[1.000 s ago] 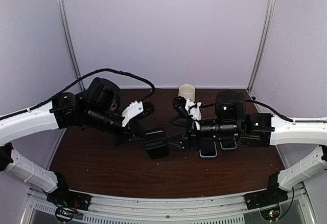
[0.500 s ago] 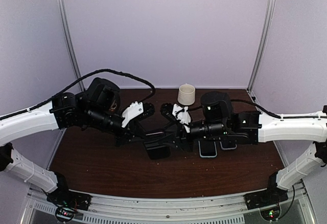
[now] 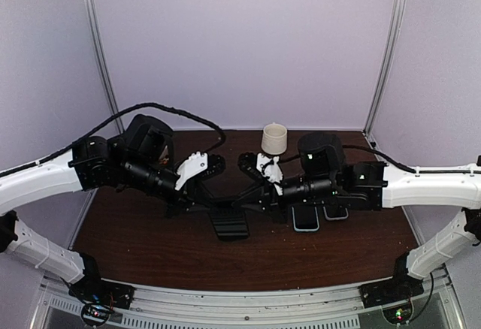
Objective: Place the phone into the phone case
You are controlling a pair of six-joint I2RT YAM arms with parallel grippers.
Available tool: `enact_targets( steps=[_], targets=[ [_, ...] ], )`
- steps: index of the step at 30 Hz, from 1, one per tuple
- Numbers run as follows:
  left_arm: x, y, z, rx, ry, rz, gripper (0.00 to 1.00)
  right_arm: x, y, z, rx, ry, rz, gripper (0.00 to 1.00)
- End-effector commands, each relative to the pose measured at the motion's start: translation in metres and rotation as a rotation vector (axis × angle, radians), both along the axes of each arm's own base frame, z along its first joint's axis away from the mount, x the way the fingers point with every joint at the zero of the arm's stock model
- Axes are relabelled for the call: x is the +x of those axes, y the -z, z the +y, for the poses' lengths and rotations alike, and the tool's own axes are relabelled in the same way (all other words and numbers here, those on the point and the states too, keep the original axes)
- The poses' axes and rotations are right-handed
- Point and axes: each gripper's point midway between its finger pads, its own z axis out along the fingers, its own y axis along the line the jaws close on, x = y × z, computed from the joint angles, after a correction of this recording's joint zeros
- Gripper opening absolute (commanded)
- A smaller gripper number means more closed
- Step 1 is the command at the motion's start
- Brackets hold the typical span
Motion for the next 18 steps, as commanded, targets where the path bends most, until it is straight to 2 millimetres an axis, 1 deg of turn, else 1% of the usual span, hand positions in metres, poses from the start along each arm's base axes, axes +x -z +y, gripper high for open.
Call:
enact_targets(
  steps=[1,2,3,4,5,7,8,10,13,15,17,18],
  targets=[
    [-0.001,-0.051,-0.013,-0.179,0.022,-0.071,0.00,-0.003,-0.043,-0.002,0.101,-0.008,-0.031,0.18],
    [-0.002,-0.055,-0.012,-0.188,0.025,-0.070,0.00,-0.002,-0.043,-0.003,0.100,-0.002,-0.034,0.41],
    [-0.003,-0.059,-0.012,-0.198,0.027,-0.075,0.00,-0.002,-0.039,-0.004,0.086,-0.002,-0.031,0.57],
    [-0.003,-0.063,-0.011,-0.209,0.029,-0.081,0.00,0.000,-0.031,-0.006,0.059,0.006,-0.028,0.67],
    [-0.004,-0.066,-0.010,-0.221,0.030,-0.087,0.00,0.002,-0.023,-0.007,0.033,0.017,-0.020,0.71],
    [-0.005,-0.072,-0.009,-0.239,0.030,-0.099,0.00,0.004,-0.005,-0.010,-0.012,0.036,0.006,0.72],
    [-0.005,-0.072,-0.008,-0.241,0.032,-0.100,0.00,0.005,0.003,-0.011,-0.027,0.043,0.023,0.71],
    [-0.006,-0.071,-0.009,-0.240,0.033,-0.097,0.00,0.004,0.013,-0.010,-0.043,0.041,0.060,0.63],
    [-0.006,-0.070,-0.010,-0.239,0.038,-0.090,0.00,0.002,0.016,-0.006,-0.042,0.031,0.091,0.46],
    [-0.007,-0.070,-0.011,-0.240,0.041,-0.086,0.00,0.000,0.013,-0.004,-0.026,0.017,0.092,0.31],
    [-0.007,-0.071,-0.011,-0.241,0.042,-0.085,0.00,0.000,0.009,-0.005,-0.016,0.017,0.086,0.09],
    [-0.007,-0.071,-0.010,-0.240,0.041,-0.085,0.00,0.001,0.008,-0.006,-0.012,0.022,0.083,0.01]
  ],
)
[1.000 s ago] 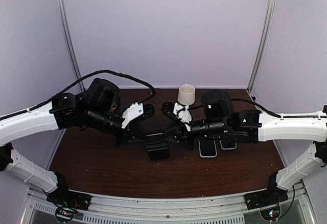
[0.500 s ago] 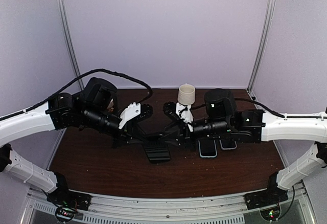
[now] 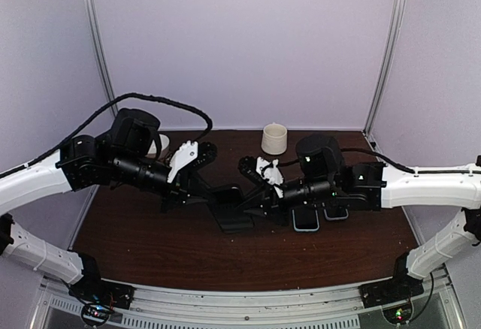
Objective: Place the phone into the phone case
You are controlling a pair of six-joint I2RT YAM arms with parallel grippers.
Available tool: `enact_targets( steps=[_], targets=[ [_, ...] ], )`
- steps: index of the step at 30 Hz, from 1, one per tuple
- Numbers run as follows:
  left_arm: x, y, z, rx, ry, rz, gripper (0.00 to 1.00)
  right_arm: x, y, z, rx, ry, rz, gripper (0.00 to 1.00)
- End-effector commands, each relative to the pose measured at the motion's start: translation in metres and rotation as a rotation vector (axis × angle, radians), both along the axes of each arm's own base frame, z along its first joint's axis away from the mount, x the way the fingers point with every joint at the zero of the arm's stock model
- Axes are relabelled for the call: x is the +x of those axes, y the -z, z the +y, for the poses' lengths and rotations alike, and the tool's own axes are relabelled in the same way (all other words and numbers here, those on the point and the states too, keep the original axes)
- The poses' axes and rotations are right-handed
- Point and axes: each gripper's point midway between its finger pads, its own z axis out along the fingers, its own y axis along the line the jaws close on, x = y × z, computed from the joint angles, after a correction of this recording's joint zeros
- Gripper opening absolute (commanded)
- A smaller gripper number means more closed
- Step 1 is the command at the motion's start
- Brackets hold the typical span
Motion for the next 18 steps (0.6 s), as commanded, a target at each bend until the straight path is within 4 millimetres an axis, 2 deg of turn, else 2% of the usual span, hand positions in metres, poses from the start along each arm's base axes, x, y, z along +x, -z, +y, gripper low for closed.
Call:
enact_targets(
  steps=[1,5,6,8,10,11,14,18],
  targets=[
    [-0.002,-0.040,-0.010,-0.135,0.031,-0.053,0.00,0.003,-0.005,-0.003,0.025,0.019,0.004,0.00],
    [-0.001,-0.044,-0.007,-0.139,0.012,-0.054,0.00,0.000,-0.020,-0.008,0.073,0.012,0.014,0.00],
    [0.000,-0.045,-0.005,-0.138,0.002,-0.054,0.07,-0.001,-0.027,-0.010,0.095,0.008,0.025,0.00],
    [-0.002,-0.052,-0.001,-0.155,-0.002,-0.062,0.40,-0.001,-0.043,-0.014,0.157,0.001,0.060,0.00],
    [-0.004,-0.065,0.005,-0.193,-0.012,-0.083,0.79,-0.003,-0.070,-0.020,0.255,-0.019,0.097,0.00],
    [-0.005,-0.072,0.009,-0.218,-0.019,-0.101,0.95,-0.003,-0.083,-0.023,0.302,-0.028,0.123,0.00],
    [-0.005,-0.087,0.017,-0.272,-0.045,-0.145,0.98,-0.005,-0.120,-0.033,0.424,-0.057,0.164,0.00],
    [-0.001,-0.085,0.021,-0.267,-0.077,-0.157,0.98,-0.003,-0.138,-0.040,0.464,-0.040,0.174,0.00]
  ],
)
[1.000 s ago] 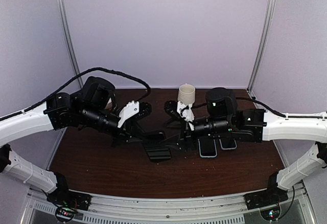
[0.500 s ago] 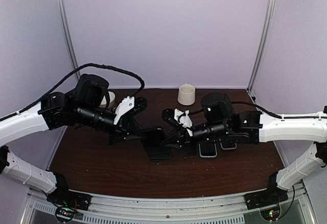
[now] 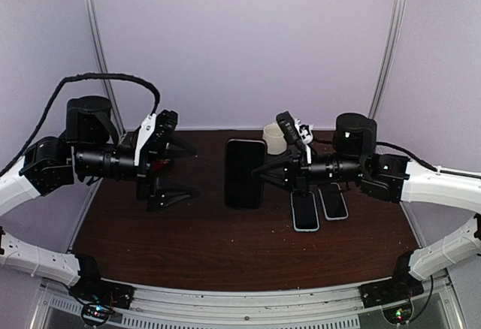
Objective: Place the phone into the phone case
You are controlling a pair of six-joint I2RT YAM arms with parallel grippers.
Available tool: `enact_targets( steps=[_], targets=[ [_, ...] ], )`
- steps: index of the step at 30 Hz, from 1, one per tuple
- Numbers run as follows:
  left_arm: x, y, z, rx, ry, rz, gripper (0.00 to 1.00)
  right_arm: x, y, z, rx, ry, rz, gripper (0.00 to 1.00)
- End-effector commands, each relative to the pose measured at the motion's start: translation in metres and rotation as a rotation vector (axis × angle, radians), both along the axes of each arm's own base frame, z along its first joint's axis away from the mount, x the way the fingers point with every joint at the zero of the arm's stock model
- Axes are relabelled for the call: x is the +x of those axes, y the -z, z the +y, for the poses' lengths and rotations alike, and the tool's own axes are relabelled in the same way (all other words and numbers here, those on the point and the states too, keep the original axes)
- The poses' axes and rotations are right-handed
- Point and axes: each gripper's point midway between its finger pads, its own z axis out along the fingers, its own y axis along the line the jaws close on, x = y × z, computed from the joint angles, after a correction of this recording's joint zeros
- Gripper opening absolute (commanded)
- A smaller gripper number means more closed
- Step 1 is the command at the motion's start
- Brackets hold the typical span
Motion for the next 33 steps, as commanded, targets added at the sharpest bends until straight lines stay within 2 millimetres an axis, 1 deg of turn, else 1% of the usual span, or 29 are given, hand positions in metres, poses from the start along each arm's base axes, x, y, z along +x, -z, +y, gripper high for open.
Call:
enact_targets(
  steps=[1,2,3,4,5,6,8,9,11,12,13,15,16,20,22,24,28,29,31,33],
  targets=[
    [0.011,-0.007,-0.002,-0.039,-0.053,-0.032,0.98,-0.015,-0.068,-0.009,0.202,-0.046,-0.011,0.00],
    [0.011,-0.004,-0.001,-0.033,-0.059,-0.028,0.98,-0.012,-0.069,-0.010,0.210,-0.034,0.001,0.00],
    [0.011,-0.002,-0.001,-0.028,-0.059,-0.025,0.97,-0.006,-0.067,-0.011,0.205,-0.005,0.032,0.00],
    [0.011,-0.001,-0.001,-0.025,-0.059,-0.021,0.98,0.004,-0.061,-0.012,0.184,0.040,0.063,0.00],
    [0.012,0.001,-0.001,-0.020,-0.060,-0.018,0.98,0.017,-0.051,-0.013,0.148,0.094,0.102,0.00],
    [0.016,0.003,0.000,-0.015,-0.078,-0.020,0.98,0.035,-0.037,-0.015,0.100,0.172,0.160,0.00],
    [0.030,0.009,0.002,0.001,-0.149,-0.016,0.98,0.070,0.003,-0.022,-0.029,0.318,0.295,0.00],
    [0.039,0.013,0.003,0.016,-0.188,-0.008,0.98,0.084,0.027,-0.025,-0.097,0.378,0.363,0.00],
    [0.058,0.022,0.006,0.053,-0.272,0.016,0.98,0.103,0.066,-0.030,-0.215,0.466,0.463,0.00],
    [0.065,0.028,0.007,0.077,-0.301,0.029,0.98,0.106,0.082,-0.028,-0.262,0.479,0.500,0.00],
    [0.069,0.032,0.007,0.095,-0.316,0.038,0.98,0.109,0.094,-0.026,-0.292,0.479,0.530,0.00],
    [0.071,0.039,0.005,0.118,-0.317,0.050,0.98,0.113,0.114,-0.020,-0.329,0.474,0.582,0.00],
    [0.072,0.040,0.005,0.121,-0.317,0.052,0.98,0.118,0.128,-0.017,-0.358,0.479,0.612,0.00],
    [0.073,0.039,0.008,0.120,-0.334,0.045,0.98,0.126,0.180,-0.016,-0.456,0.463,0.766,0.00],
    [0.073,0.037,0.011,0.113,-0.342,0.038,0.98,0.125,0.197,-0.011,-0.461,0.422,0.835,0.00],
    [0.073,0.036,0.013,0.105,-0.348,0.032,0.98,0.126,0.212,-0.010,-0.479,0.415,0.873,0.00],
    [0.074,0.037,0.012,0.110,-0.349,0.032,0.98,0.134,0.237,-0.022,-0.532,0.452,0.907,0.00],
    [0.074,0.038,0.012,0.113,-0.349,0.033,0.98,0.136,0.243,-0.026,-0.541,0.465,0.914,0.06],
    [0.075,0.039,0.011,0.116,-0.348,0.033,0.98,0.140,0.253,-0.034,-0.577,0.494,0.911,0.15],
    [0.075,0.040,0.010,0.119,-0.348,0.035,0.97,0.143,0.264,-0.045,-0.645,0.540,0.895,0.25]
  ],
)
